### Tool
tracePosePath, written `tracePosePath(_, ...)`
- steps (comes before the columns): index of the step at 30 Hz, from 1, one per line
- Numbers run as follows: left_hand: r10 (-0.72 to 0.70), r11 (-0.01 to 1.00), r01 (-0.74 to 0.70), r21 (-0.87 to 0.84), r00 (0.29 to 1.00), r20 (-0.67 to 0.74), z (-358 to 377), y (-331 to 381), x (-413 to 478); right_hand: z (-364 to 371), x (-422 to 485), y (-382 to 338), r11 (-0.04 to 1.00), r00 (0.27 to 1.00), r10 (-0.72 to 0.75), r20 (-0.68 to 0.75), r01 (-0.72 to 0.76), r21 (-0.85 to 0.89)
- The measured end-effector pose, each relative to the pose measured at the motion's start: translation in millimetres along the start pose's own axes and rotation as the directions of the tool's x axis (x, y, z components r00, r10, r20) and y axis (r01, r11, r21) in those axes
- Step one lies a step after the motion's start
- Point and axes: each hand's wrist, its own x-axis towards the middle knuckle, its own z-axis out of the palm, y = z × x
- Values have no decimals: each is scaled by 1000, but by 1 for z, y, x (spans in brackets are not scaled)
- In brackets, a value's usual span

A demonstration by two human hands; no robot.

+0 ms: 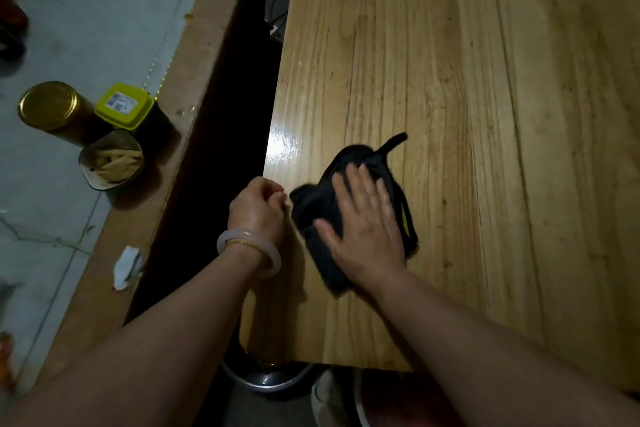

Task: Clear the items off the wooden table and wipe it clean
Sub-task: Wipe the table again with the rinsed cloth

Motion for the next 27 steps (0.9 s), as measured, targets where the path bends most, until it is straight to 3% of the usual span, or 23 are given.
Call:
tracePosePath(4, -84, 996, 84, -11, 996, 14, -3, -3, 3, 12, -59, -15, 969, 960, -249, 126, 247, 28)
tracePosePath(8, -37, 998, 33, 63, 997, 63, 0, -1, 2, 20, -75, -11, 869, 852, -492, 180, 491, 53)
tracePosePath(11, -42, 997, 37, 63, 996, 80, -2, -2, 5, 16, -52, 2, 809, 786, -582, 210, 587, 46)
tracePosePath(14, -63, 996, 58, 71, 995, 75, -4, -4, 10, 9, -22, 7, 870, 853, -488, 187, 494, 18)
tracePosePath(18, -97, 995, 97, -17, 995, -2, -15, -11, 12, -9, 23, 6, 968, 970, -242, 26, 240, 77)
tracePosePath(23, -80, 996, 78, -43, 996, -44, -36, -23, 9, -13, 48, -21, 976, 995, 80, -58, -66, 206)
tracePosePath(25, -66, 996, 63, -56, 997, -45, -43, -27, 8, -5, 40, -34, 973, 993, 94, -77, -75, 219)
tracePosePath(27, -46, 997, 43, -64, 998, -51, -45, -27, 4, 8, 24, -44, 981, 998, -3, -57, 14, 194)
